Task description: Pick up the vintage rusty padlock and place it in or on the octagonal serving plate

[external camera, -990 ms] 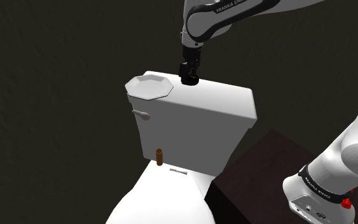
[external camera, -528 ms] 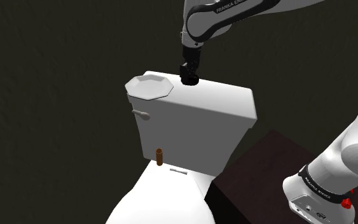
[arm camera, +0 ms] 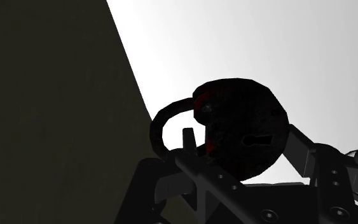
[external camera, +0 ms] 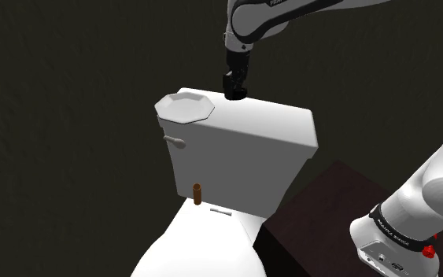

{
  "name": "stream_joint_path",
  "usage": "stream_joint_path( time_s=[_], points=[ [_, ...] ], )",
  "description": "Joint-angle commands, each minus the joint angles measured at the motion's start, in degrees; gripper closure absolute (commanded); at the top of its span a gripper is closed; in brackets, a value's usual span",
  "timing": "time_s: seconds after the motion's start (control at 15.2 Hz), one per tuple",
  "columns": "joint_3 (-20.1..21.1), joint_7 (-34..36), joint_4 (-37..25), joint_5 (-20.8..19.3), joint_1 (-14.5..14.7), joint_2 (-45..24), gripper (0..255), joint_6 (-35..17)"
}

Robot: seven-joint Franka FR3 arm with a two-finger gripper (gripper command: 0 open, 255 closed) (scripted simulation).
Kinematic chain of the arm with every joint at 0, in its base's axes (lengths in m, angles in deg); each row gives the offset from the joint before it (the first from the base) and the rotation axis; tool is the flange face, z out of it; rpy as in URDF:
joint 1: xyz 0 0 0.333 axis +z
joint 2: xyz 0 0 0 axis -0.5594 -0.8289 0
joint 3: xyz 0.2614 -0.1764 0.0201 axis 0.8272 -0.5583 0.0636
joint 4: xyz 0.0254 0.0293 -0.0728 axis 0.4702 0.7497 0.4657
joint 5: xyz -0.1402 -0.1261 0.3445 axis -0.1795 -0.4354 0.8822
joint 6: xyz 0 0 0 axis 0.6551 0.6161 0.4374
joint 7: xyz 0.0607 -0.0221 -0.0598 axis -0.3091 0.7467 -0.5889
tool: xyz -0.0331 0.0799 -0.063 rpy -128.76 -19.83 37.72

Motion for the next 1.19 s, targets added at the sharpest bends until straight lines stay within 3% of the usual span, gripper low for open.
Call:
stream_joint_path(
  time_s=[0.0, 0.73, 1.12],
  points=[
    [0.02, -0.11, -0.88, 0.13, -0.03, 0.51, 255, 1.39],
    [0.13, -0.46, -6.76, 0.56, -0.05, 2.1, 255, 8.83],
    [2.73, 7.12, -16.03, -1.37, 4.94, -4.53, 255, 11.83]
  ],
)
